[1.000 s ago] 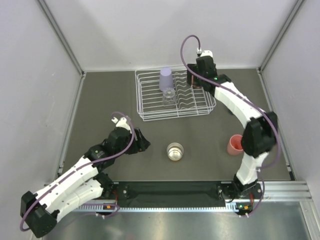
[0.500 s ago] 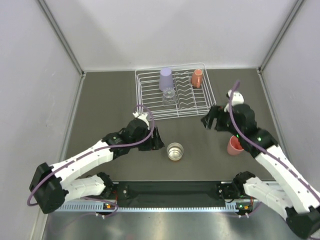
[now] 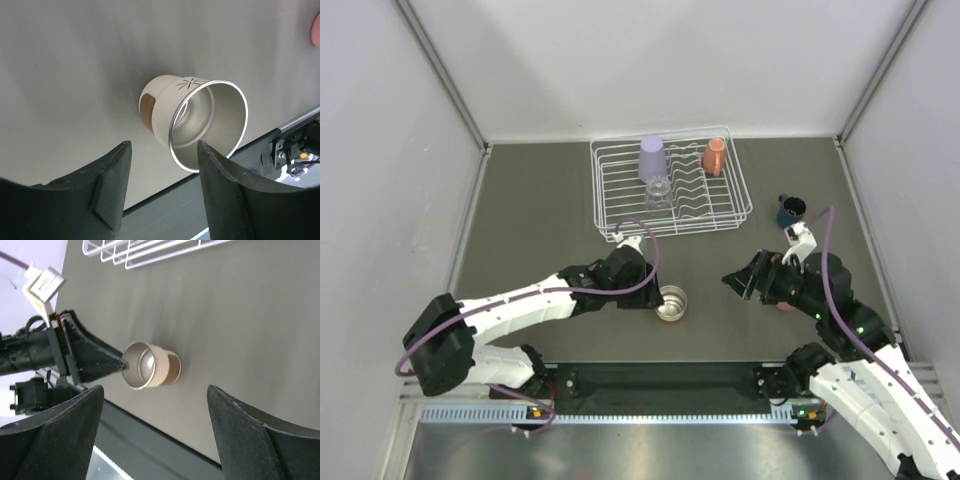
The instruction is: Load the cups into the dish rack
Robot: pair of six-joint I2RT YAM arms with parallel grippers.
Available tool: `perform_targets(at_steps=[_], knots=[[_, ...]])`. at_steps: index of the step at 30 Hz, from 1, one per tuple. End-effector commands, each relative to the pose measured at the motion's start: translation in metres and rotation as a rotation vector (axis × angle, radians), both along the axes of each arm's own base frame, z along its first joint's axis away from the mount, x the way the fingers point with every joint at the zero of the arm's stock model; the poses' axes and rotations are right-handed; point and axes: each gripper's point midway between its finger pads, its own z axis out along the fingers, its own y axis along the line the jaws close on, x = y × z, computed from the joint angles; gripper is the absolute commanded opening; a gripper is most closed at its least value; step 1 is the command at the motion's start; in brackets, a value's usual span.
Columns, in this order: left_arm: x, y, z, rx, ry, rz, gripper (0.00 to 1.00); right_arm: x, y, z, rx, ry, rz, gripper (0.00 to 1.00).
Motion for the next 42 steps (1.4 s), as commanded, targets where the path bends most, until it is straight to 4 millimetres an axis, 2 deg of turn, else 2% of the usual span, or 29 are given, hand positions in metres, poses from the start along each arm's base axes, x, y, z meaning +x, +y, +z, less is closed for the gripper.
perform_targets(at_steps=[1,10,15,20,21,23,26,29,30,32,33,35,36,37,38,39,42], knots=[[0.017,-0.022,0.014,-0.058,-0.048,0.042,0.58,-0.011,0.003,0.001,0.026,0.024,0.031,0.84],[0.017,-0.033,-0.006,-0.033,-0.001,0.029,0.39,-0.021,-0.002,-0.002,0.021,0.024,0.034,0.85],[0.015,-0.034,-0.011,-0.024,0.008,0.025,0.29,-0.022,-0.002,-0.005,0.010,0.035,0.046,0.85],[0.016,-0.035,-0.007,-0.033,-0.004,0.022,0.12,-0.021,-0.001,-0.015,-0.004,0.066,0.047,0.85],[0.016,-0.035,-0.003,-0.040,-0.009,0.022,0.03,-0.020,0.000,-0.016,-0.004,0.068,0.049,0.85],[0.016,-0.038,0.005,-0.061,-0.017,0.019,0.00,-0.020,0.003,-0.022,-0.008,0.093,0.061,0.86],[0.018,-0.042,0.027,-0.123,-0.048,0.009,0.00,-0.022,0.012,-0.023,0.011,0.100,0.112,0.89],[0.018,-0.047,0.060,-0.214,-0.102,-0.003,0.00,-0.025,0.027,-0.012,0.076,0.070,0.191,0.98],[0.019,-0.048,0.080,-0.271,-0.139,-0.008,0.00,-0.027,0.031,-0.007,0.101,0.062,0.214,1.00],[0.020,-0.048,0.101,-0.334,-0.181,-0.006,0.00,-0.031,0.044,0.008,0.170,0.022,0.290,1.00],[0.020,-0.049,0.128,-0.418,-0.240,-0.009,0.00,-0.033,0.048,0.014,0.202,0.020,0.309,1.00],[0.018,-0.045,0.145,-0.482,-0.280,-0.006,0.00,-0.037,0.057,0.033,0.272,-0.031,0.372,1.00],[0.016,-0.041,0.167,-0.551,-0.329,-0.002,0.00,-0.037,0.060,0.042,0.312,-0.030,0.376,1.00],[0.016,-0.038,0.177,-0.595,-0.363,0.008,0.00,-0.041,0.064,0.050,0.343,-0.039,0.406,1.00],[0.016,-0.036,0.188,-0.636,-0.385,0.016,0.00,-0.039,0.067,0.067,0.384,-0.094,0.427,1.00],[0.012,-0.029,0.204,-0.688,-0.421,0.018,0.00,-0.041,0.069,0.078,0.428,-0.092,0.435,1.00],[0.004,-0.017,0.229,-0.819,-0.490,0.031,0.00,-0.045,0.074,0.110,0.526,-0.147,0.477,1.00]])
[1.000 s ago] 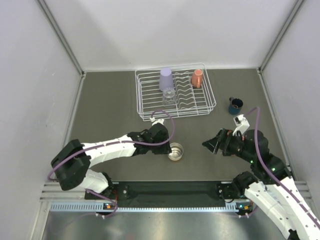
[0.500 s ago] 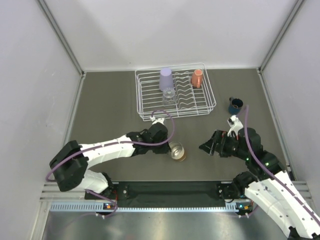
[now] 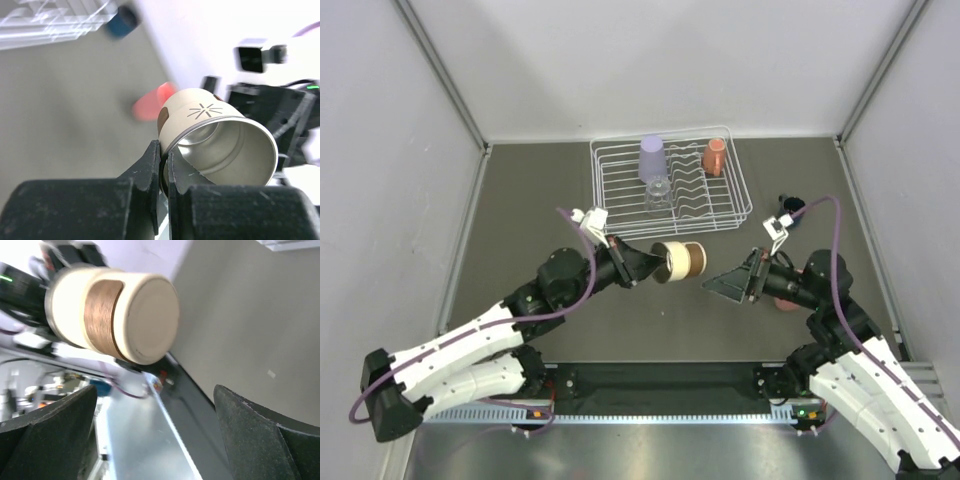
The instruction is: Load the cups into the dish rack
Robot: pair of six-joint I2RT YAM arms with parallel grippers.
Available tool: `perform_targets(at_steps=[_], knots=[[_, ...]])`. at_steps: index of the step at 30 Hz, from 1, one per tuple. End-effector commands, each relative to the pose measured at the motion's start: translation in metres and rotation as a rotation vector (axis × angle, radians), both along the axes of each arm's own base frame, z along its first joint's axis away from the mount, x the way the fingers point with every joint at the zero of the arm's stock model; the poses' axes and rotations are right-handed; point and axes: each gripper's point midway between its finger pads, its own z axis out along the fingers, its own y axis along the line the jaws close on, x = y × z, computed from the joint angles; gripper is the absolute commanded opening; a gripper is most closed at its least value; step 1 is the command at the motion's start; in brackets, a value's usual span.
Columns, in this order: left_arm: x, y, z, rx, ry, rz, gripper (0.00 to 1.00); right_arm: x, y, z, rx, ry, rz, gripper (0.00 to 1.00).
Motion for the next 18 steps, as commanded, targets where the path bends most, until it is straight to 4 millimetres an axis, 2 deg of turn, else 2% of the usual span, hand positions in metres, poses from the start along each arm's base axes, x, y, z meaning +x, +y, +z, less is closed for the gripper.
perform_targets(at_steps=[1,2,3,4,5,6,10,18], knots=[[-0.004,0.012,0.058,-0.247,-0.135,0.022,0.00,-0.010,0.011,0.070,0.215,-0.134,0.092,1.00],[-0.006,0.015,0.071,-0.302,-0.161,0.023,0.00,-0.011,0.013,0.076,0.244,-0.114,0.102,1.00],[-0.009,0.020,0.074,-0.333,-0.176,0.022,0.00,-0.014,0.014,0.090,0.285,-0.163,0.124,1.00],[-0.012,0.023,0.078,-0.358,-0.184,0.021,0.00,-0.016,0.015,0.095,0.305,-0.166,0.137,1.00],[-0.017,0.028,0.093,-0.414,-0.213,0.012,0.00,-0.015,0.017,0.098,0.326,-0.140,0.144,1.00],[-0.018,0.029,0.090,-0.423,-0.214,0.007,0.00,-0.017,0.017,0.107,0.354,-0.170,0.156,1.00],[-0.026,0.034,0.103,-0.503,-0.255,-0.017,0.00,-0.017,0.023,0.119,0.412,-0.165,0.181,1.00],[-0.031,0.025,0.106,-0.531,-0.243,-0.070,0.00,-0.019,0.047,0.132,0.441,-0.159,0.243,1.00]])
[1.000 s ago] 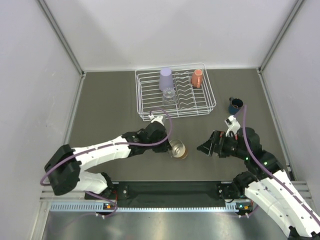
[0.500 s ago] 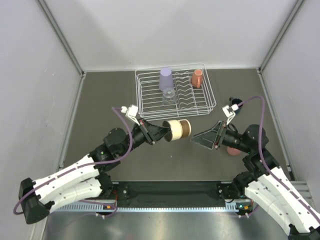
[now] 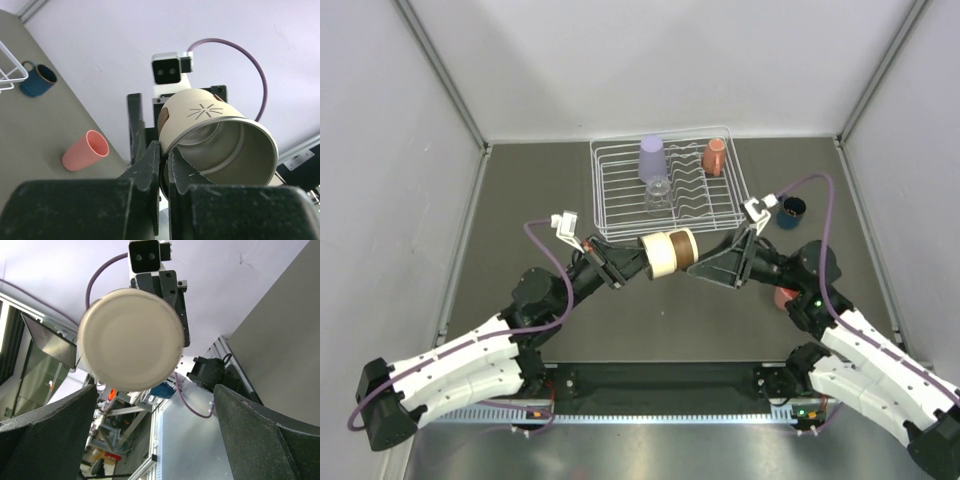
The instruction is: Load the cups into the dish rack
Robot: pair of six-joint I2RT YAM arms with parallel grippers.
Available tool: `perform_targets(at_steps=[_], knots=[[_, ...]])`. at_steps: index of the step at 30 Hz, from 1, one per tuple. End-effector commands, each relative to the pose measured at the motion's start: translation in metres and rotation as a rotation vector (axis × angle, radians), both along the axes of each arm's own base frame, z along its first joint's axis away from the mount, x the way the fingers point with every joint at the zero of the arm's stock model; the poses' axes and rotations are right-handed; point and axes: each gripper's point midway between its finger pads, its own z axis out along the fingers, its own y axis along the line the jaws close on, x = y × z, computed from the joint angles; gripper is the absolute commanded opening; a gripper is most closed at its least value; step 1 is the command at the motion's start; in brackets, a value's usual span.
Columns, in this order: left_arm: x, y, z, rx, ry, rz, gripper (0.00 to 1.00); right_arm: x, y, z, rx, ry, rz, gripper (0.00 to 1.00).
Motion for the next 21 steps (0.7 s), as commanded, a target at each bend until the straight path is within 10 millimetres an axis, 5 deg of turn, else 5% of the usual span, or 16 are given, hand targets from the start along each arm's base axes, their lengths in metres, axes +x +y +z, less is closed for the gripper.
perform_targets(at_steps=[1,13,21], knots=[[-0.012,0.003,0.032,-0.121,-0.074,-0.051,0.00,-0.010,0.006,0.042,0.099,-0.101,0.028,1.00],[-0.012,0.006,0.022,-0.155,-0.038,-0.056,0.00,-0.011,0.022,0.073,0.233,-0.123,0.053,0.99],[-0.015,0.011,0.023,-0.175,-0.053,-0.053,0.00,-0.008,0.038,0.070,0.228,-0.101,0.058,0.79]])
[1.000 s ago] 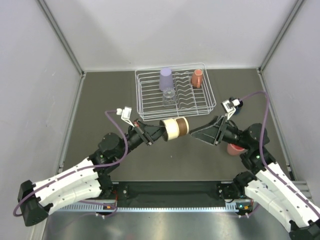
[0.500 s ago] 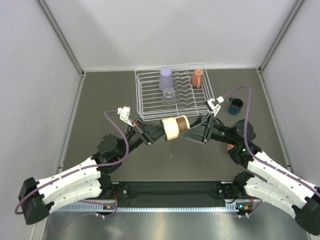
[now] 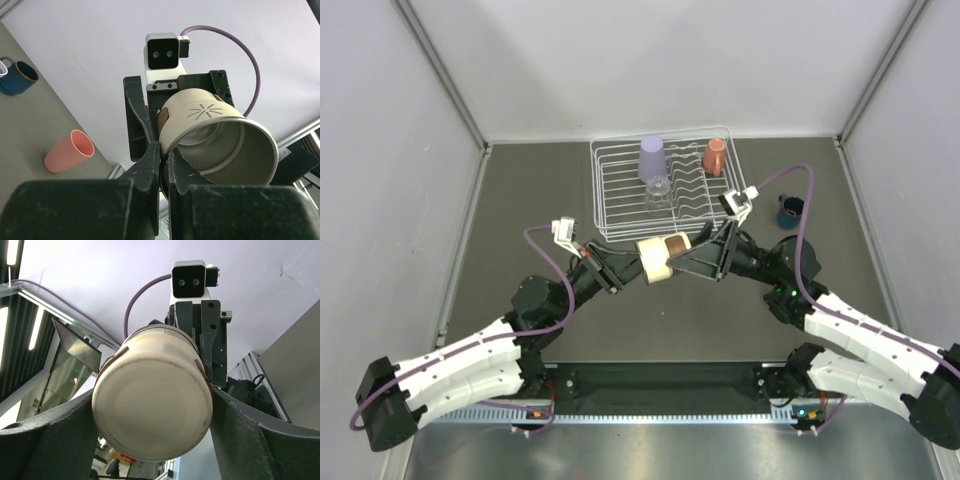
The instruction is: Load the cups into the dish rack
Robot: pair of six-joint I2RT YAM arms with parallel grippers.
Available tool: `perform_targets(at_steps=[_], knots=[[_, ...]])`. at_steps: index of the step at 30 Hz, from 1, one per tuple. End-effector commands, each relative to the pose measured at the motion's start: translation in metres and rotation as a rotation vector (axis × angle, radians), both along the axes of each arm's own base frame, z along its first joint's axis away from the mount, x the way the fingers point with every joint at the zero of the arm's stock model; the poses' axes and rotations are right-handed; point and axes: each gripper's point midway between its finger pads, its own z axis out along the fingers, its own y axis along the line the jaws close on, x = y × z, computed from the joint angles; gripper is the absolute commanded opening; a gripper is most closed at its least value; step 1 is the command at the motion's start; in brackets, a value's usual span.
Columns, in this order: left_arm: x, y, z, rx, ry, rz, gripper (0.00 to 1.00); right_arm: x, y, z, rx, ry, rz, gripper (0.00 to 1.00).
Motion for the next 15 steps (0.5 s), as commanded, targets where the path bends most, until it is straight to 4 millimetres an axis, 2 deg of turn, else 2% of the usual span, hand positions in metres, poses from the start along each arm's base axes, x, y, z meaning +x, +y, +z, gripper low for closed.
perform_targets(at_steps=[1,5,8,12,13,14,15], knots=[[-0.007,0.011,0.022,-0.083,-0.054,0.000,0.00,-0.005,-0.002,0.037,0.099,-0.094,-0.019,0.81],[-0.009,0.014,0.021,-0.087,-0.054,0.003,0.00,0.000,0.002,0.034,0.083,-0.089,-0.031,0.87],[-0.009,0.016,0.020,-0.082,-0.054,0.009,0.00,0.004,0.006,0.033,0.078,-0.086,-0.033,0.77],[-0.011,0.018,0.018,-0.070,-0.060,0.010,0.00,0.008,0.010,0.032,0.081,-0.084,-0.029,0.44],[-0.012,0.019,0.018,-0.070,-0.060,0.008,0.00,0.010,0.013,0.029,0.072,-0.082,-0.029,0.26],[-0.012,0.018,0.015,-0.058,-0.056,0.008,0.00,0.012,0.015,0.031,0.070,-0.086,-0.029,0.16],[-0.012,0.018,0.014,-0.050,-0.058,0.013,0.00,0.013,0.018,0.028,0.056,-0.084,-0.023,0.00]])
